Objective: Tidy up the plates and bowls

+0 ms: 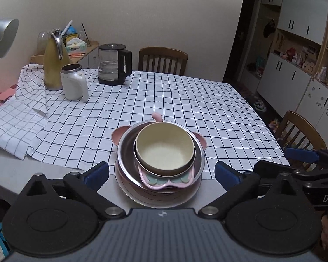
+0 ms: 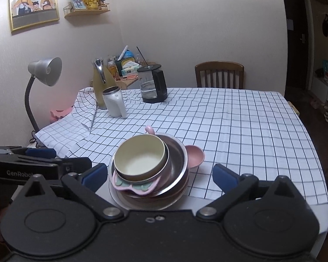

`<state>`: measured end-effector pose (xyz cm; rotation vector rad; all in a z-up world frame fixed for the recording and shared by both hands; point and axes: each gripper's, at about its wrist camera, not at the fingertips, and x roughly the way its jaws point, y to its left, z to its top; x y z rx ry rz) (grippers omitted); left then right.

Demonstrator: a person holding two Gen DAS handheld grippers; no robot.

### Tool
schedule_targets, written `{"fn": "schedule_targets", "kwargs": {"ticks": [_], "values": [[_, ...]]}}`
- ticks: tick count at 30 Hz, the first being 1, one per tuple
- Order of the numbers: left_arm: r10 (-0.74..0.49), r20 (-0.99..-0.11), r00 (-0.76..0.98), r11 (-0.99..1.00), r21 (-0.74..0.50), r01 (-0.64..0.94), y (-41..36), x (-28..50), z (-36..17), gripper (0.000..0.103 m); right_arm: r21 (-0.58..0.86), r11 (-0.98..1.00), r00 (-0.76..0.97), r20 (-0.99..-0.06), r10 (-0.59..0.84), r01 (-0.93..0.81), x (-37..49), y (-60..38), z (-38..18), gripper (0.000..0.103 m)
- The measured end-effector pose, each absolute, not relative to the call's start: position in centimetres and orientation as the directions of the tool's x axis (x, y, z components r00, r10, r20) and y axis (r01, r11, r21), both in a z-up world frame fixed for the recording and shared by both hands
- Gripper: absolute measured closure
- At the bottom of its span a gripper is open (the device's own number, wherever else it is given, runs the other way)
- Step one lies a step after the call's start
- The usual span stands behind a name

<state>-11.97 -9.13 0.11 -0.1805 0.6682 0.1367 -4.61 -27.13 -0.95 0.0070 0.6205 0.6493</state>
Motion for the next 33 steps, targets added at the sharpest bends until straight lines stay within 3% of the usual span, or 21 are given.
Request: {"fn": "schedule_targets", "kwargs": {"ticks": [33], "values": [[0.118,-0.601,0.790,0.970,-0.099,-0.220,-10.3,-14.4,0.9,0.000,0.197,0.850,0.665,-0.547,0.508,-0.488,-6.6,-27.6,-0.5,0.000]]}}
